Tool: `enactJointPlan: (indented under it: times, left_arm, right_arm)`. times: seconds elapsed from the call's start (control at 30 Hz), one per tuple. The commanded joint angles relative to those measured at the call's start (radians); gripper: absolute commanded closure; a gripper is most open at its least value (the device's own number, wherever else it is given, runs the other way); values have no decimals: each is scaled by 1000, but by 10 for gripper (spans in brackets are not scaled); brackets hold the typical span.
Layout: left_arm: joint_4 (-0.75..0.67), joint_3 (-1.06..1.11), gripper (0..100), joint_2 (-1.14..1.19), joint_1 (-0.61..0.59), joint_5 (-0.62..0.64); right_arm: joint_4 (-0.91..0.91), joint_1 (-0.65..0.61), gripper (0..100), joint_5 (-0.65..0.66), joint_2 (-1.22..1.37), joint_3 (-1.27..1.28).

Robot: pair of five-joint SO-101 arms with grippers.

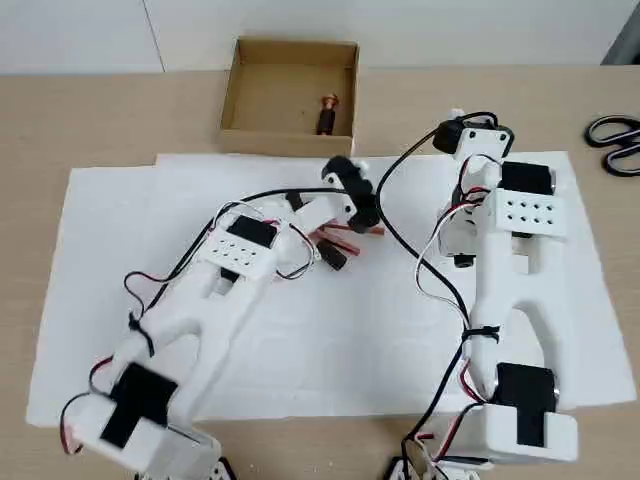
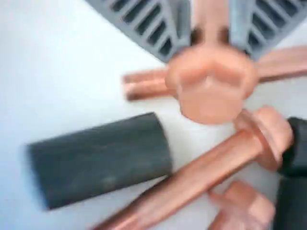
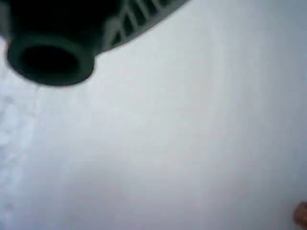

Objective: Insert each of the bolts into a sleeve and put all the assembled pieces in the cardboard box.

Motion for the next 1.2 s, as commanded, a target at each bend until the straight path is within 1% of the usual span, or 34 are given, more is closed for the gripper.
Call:
enactJointPlan:
  times: [0.0, 0.2, 0.27, 0.47, 0.6, 0.7, 0.97, 1.17]
  left_arm:
    - [49, -33, 986, -138, 11, 34]
    - [114, -33, 986, -255, 6, 178]
    - [138, -33, 986, -290, -6, 244]
    - [216, -28, 986, -336, -84, 387]
    - [226, -28, 986, -290, -173, 491]
    - [224, -38, 986, -221, -213, 580]
    - [222, -81, 986, -12, -219, 713]
    - [222, -147, 983, 115, -219, 741]
  right_arm:
    - [-13, 8, 994, 8, -51, -8]
    - [-13, 4, 994, 8, -51, -8]
    - [-13, 4, 994, 8, -51, -8]
    - [-13, 4, 994, 8, -51, -8]
    - [-12, 4, 994, 8, -51, -8]
    - [-8, 4, 994, 8, -51, -8]
    - [-5, 4, 994, 8, -51, -8]
    - [-4, 2, 994, 5, -54, -8]
